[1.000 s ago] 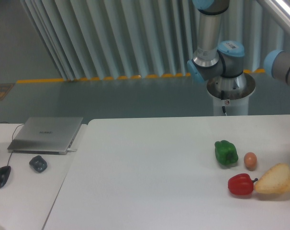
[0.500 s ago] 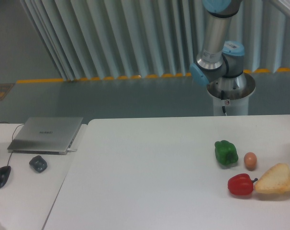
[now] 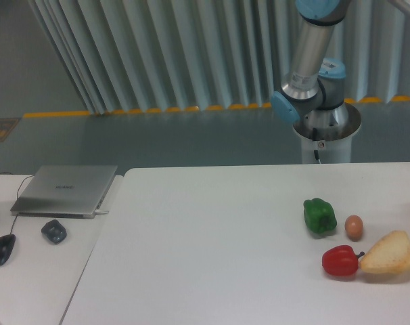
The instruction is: Place the yellow pepper on the table
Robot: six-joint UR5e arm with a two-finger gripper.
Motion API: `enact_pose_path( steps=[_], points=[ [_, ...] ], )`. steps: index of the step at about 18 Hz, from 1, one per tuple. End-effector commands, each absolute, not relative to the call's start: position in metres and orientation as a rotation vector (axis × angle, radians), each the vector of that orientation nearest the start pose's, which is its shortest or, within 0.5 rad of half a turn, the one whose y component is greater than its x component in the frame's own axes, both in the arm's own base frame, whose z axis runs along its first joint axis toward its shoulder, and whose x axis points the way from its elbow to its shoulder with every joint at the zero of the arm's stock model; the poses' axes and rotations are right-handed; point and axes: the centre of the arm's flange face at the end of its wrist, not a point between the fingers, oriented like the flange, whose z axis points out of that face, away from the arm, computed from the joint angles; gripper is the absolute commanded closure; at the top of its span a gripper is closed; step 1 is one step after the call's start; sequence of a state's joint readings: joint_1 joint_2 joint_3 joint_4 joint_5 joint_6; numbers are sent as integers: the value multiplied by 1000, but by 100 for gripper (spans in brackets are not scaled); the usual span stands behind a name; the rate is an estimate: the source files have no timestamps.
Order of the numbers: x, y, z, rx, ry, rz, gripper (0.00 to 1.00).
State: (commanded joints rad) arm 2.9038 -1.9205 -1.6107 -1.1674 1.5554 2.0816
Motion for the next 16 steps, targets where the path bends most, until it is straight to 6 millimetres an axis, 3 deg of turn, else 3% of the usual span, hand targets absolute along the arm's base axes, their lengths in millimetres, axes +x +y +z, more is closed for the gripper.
enact_pose_path(
  steps=[11, 14, 15, 16],
  points=[
    [-570, 276, 291, -2925, 1118, -34, 1],
    [-573, 270, 291, -2949, 1138, -73, 52],
    [-573, 270, 294, -2957, 1147, -88, 65],
    [-574, 271, 300, -2952, 1151, -114, 69]
  ],
)
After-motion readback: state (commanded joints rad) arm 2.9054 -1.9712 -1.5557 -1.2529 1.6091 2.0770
